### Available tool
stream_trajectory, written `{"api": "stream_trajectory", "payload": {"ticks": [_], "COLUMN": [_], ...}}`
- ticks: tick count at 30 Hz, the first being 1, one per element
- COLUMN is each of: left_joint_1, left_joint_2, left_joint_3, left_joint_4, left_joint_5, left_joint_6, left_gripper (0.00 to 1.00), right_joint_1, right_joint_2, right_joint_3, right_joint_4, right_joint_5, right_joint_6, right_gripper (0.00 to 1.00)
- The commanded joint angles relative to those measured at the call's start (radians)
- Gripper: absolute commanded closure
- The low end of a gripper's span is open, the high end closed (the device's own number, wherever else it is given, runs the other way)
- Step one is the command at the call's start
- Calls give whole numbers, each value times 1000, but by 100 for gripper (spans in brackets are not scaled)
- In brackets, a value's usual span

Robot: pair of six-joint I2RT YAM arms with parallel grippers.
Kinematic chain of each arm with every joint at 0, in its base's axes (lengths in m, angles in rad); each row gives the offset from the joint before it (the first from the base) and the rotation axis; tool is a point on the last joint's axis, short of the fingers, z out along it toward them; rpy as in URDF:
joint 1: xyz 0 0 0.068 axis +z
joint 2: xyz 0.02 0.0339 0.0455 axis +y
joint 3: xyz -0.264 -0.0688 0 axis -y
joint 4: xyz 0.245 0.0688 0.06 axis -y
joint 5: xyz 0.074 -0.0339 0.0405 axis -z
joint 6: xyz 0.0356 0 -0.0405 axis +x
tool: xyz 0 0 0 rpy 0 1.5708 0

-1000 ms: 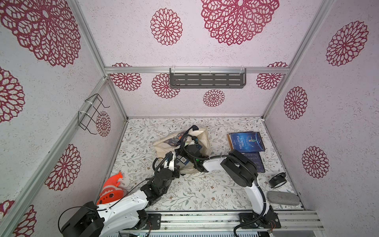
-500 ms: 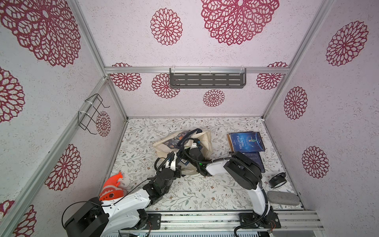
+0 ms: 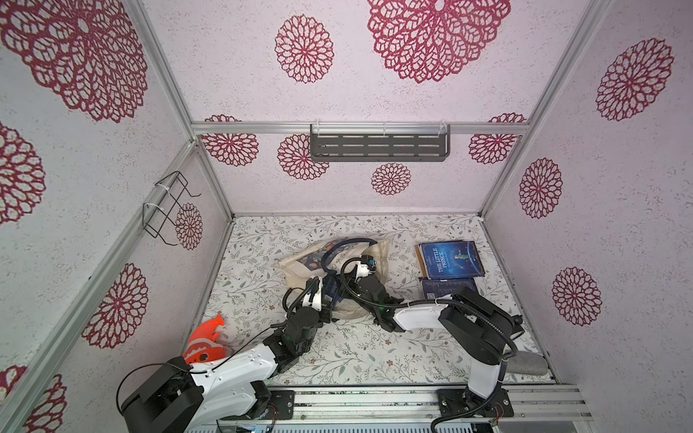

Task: Take out the books from the canvas bag
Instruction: Pick up the book from the canvas bag.

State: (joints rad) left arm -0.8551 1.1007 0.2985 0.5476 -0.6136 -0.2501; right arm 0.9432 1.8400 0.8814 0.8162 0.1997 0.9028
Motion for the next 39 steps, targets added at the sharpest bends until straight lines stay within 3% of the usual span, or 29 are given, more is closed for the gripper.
{"api": "stream_trajectory", "payload": {"ticks": [1, 14, 39], "left_joint_1": [-5, -3, -3], "left_joint_2": [7, -8, -15], "left_joint_3": [19, 17, 25], "left_joint_4": [7, 12, -5], "left_joint_5": [6, 20, 23], "left_joint_6": [28, 26, 13], "left_gripper": [100, 100, 100], "right_joint_1": [4, 6, 5], "right_joint_2": [-77, -258, -563], "right_joint_3": [-17, -186, -366], "right_joint_4": [80, 105, 60], "right_joint_5": [-25, -27, -26], "right_joint_6": [-57, -143, -188], "right_gripper": [100, 100, 100]}}
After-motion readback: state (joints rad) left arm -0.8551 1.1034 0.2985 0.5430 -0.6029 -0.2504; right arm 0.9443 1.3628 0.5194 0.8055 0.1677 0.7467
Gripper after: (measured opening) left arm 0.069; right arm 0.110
